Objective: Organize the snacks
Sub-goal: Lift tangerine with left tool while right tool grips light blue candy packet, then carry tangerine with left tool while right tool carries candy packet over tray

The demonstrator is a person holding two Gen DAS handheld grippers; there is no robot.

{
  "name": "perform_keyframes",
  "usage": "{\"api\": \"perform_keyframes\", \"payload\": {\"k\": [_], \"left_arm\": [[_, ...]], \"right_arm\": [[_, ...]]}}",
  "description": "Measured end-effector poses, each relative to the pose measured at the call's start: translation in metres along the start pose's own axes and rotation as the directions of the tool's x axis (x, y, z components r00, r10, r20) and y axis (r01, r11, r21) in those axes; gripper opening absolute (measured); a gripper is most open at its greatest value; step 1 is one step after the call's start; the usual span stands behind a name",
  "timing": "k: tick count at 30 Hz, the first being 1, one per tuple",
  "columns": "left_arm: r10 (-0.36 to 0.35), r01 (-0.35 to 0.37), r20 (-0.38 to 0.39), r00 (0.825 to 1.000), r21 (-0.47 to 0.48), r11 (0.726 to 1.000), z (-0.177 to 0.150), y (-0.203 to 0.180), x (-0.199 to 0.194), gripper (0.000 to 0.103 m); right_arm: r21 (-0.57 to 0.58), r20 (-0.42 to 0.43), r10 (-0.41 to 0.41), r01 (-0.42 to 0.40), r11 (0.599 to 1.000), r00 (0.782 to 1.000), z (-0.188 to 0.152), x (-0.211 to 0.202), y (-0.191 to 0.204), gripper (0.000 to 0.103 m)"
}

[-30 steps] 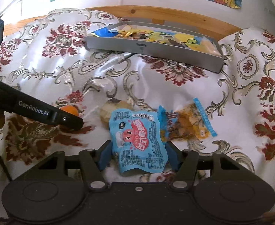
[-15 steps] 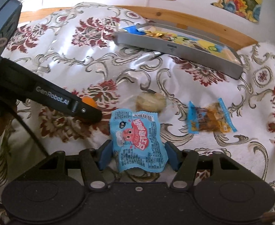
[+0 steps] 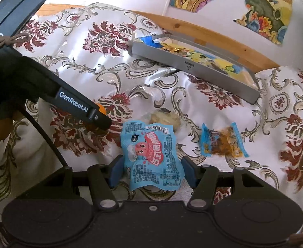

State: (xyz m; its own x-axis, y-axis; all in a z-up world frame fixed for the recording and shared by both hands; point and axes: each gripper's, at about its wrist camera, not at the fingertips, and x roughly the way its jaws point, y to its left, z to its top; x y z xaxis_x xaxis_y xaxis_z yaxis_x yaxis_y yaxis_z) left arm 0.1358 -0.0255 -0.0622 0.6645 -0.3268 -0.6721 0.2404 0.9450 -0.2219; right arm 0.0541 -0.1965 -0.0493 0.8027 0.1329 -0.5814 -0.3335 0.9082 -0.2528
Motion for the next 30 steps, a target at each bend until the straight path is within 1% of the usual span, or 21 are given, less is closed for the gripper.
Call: {"api": "perform_keyframes", "payload": {"k": [5, 15, 24, 27, 30], "left_arm": [[0.020, -0.020, 0.029, 0.999, 0.002, 1.000, 0.005, 0.002, -0.009, 0.036], [0.015, -0.014, 0.071, 0.997, -0.007, 1.000, 0.009, 0.003, -0.018, 0.036], [0.023, -0.021, 0.079, 0.997, -0.019, 1.000, 0.011, 0.003, -0.018, 0.036], [0.027, -0.025, 0.079, 0.996, -0.023, 0.999, 0.015, 0.001, -0.017, 0.036], [0.025, -0.023, 0.073, 0.997, -0.019, 1.000, 0.023, 0.000, -0.014, 0.036]], "right_arm": [[0.012, 0.012, -0.021, 0.021, 1.000, 1.000, 0.004, -0.005, 0.002, 0.061], [0.004, 0.047, -0.038, 0.038, 0.999, 0.998, 0.009, -0.010, 0.004, 0.061], [-0.033, 0.089, -0.053, 0.056, 0.998, 0.995, 0.008, -0.017, 0.000, 0.061], [-0.041, 0.101, -0.055, 0.059, 0.997, 0.993, 0.009, -0.017, -0.008, 0.061], [-0.020, 0.104, -0.052, 0.054, 0.998, 0.993, 0.013, -0.014, -0.021, 0.062]]}}
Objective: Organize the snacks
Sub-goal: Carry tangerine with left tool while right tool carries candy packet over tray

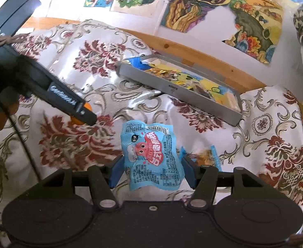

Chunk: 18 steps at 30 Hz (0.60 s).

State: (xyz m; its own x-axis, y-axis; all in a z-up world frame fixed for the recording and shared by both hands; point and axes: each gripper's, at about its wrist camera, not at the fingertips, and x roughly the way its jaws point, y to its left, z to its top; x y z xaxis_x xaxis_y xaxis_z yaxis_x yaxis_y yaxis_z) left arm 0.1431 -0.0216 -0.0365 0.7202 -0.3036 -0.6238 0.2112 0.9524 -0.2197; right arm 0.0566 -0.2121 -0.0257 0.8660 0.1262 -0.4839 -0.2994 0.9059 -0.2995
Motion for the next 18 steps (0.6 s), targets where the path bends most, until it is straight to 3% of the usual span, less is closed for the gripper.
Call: {"api": "perform_keyframes", "payload": {"k": [6, 10, 18], "left_arm": [[-0.010, 0.010, 0.000, 1.000, 0.049, 0.999, 0.037, -0.007, 0.017, 0.036], [-0.066, 0.066, 0.010, 0.998, 0.035, 0.997, 0.079, -0.011, 0.031, 0.036], [-0.079, 0.073, 0.073, 0.994, 0.087, 0.994, 0.157, -0.038, 0.063, 0.036]], "right_arm": [[0.089, -0.015, 0.009, -0.008, 0.996, 1.000, 0.023, 0.025, -0.049, 0.062], [0.073, 0.015, -0.028, 0.027, 0.997, 0.999, 0.044, 0.043, -0.083, 0.062], [-0.018, 0.051, -0.070, 0.071, 0.997, 0.996, 0.090, 0.087, -0.136, 0.062]]}}
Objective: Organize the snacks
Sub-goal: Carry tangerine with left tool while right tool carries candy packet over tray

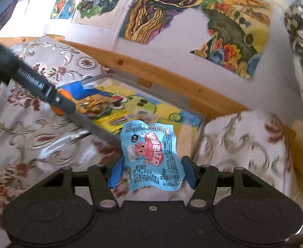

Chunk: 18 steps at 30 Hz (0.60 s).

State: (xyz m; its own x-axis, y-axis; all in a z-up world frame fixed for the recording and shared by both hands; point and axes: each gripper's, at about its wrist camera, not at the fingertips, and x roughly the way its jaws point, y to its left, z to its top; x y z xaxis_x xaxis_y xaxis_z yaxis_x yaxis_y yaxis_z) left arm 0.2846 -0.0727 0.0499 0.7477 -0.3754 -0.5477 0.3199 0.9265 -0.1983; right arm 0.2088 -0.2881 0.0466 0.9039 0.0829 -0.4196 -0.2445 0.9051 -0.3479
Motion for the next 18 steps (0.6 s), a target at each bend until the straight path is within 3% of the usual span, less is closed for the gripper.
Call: {"api": "perform_keyframes", "payload": {"k": [8, 13, 18], "left_arm": [[0.034, -0.033, -0.016, 0.999, 0.027, 0.999, 0.035, -0.007, 0.044, 0.036], [0.055, -0.054, -0.028, 0.998, 0.016, 0.998, 0.050, -0.008, 0.068, 0.036], [0.081, -0.086, -0.072, 0.994, -0.079, 0.993, 0.053, -0.001, 0.091, 0.036]], "right_arm": [[0.070, 0.014, -0.018, 0.017, 0.997, 1.000, 0.032, 0.052, -0.020, 0.062], [0.014, 0.013, -0.037, 0.037, 0.999, 0.999, 0.035, 0.076, -0.011, 0.062], [0.032, -0.037, -0.048, 0.050, 0.998, 0.998, 0.034, 0.102, -0.010, 0.062]]}}
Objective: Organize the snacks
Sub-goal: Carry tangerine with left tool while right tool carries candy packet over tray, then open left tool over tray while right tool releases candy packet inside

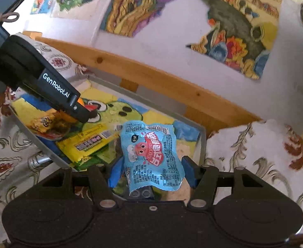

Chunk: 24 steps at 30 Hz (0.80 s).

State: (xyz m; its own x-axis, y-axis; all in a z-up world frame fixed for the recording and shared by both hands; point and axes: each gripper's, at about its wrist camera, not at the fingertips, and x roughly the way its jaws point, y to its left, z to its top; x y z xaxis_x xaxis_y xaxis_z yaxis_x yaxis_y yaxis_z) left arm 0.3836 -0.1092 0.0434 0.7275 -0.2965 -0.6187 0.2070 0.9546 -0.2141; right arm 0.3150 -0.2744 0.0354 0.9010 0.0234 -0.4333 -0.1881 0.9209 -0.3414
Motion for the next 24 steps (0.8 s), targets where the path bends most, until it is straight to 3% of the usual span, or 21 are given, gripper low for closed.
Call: {"api": "perform_keyframes", "payload": {"k": [5, 20, 24], "left_arm": [[0.041, -0.042, -0.028, 0.999, -0.005, 0.999, -0.004, 0.003, 0.015, 0.036], [0.047, -0.044, -0.049, 0.998, 0.060, 0.997, -0.006, -0.002, 0.023, 0.037], [0.061, -0.058, -0.026, 0.998, 0.094, 0.994, -0.007, -0.004, 0.018, 0.059]], "right_arm": [[0.006, -0.025, -0.002, 0.002, 1.000, 1.000, -0.003, 0.014, 0.006, 0.063], [0.008, -0.047, 0.020, -0.019, 1.000, 0.999, -0.011, 0.019, 0.014, 0.064], [0.021, -0.042, 0.024, -0.023, 1.000, 0.999, -0.013, 0.016, 0.012, 0.064]]}}
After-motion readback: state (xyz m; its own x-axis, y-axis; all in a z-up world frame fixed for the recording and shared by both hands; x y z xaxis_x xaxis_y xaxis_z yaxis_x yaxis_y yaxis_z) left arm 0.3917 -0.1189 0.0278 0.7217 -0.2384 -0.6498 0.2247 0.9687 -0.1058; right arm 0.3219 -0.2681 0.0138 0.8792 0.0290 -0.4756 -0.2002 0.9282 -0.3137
